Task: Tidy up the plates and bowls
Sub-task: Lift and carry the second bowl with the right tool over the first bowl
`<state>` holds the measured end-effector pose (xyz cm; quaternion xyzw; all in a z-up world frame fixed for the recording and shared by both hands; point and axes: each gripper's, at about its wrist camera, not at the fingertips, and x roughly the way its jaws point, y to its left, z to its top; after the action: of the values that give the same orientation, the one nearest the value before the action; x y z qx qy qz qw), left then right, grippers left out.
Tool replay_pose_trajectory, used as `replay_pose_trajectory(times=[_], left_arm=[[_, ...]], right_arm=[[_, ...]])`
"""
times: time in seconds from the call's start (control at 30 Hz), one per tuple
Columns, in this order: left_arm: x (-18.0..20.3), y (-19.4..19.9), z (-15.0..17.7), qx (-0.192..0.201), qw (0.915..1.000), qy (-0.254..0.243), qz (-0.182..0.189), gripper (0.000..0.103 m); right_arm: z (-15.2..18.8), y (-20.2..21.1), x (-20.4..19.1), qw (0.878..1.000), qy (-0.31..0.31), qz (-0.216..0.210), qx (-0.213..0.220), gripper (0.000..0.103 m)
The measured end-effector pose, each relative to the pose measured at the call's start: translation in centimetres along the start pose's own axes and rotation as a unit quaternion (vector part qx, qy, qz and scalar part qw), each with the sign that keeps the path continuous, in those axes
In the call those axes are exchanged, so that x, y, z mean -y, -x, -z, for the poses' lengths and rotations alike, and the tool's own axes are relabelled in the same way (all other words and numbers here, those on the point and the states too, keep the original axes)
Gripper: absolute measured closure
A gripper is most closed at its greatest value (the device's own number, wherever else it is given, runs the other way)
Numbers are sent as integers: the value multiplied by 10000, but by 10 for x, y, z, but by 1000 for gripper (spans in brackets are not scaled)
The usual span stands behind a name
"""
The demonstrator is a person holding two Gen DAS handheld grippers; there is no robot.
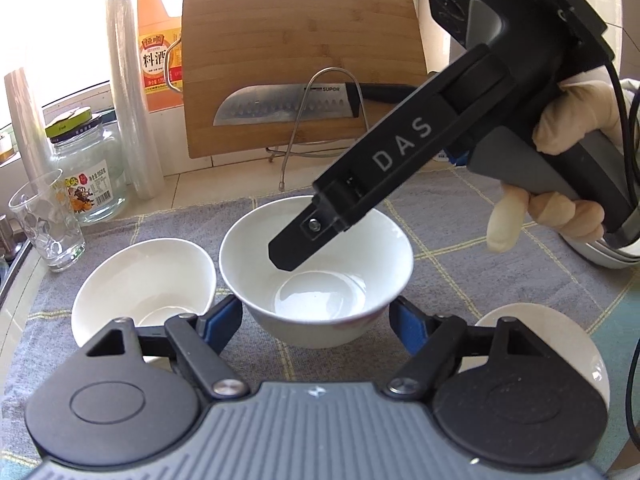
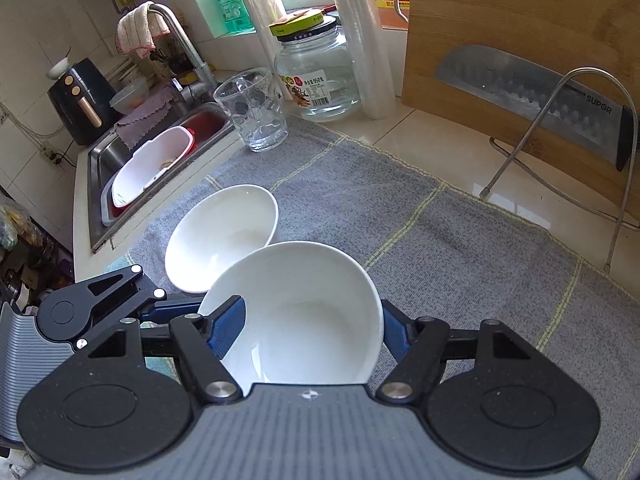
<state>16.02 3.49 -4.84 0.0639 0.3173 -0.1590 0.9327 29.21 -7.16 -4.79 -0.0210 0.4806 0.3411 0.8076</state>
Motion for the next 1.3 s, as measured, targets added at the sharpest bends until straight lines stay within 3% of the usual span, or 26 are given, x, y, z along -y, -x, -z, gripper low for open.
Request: replay_pose_trajectory(times=[0.8,1.3], left_arm=[[32,61,10,93,9982,-338,495,23],[62,70,19,21,9919,-723,1045,23]], right_arm=[[50,61,-47,9988,-114,352,331,26],[97,93,-51,9948,-562,735,433,26]])
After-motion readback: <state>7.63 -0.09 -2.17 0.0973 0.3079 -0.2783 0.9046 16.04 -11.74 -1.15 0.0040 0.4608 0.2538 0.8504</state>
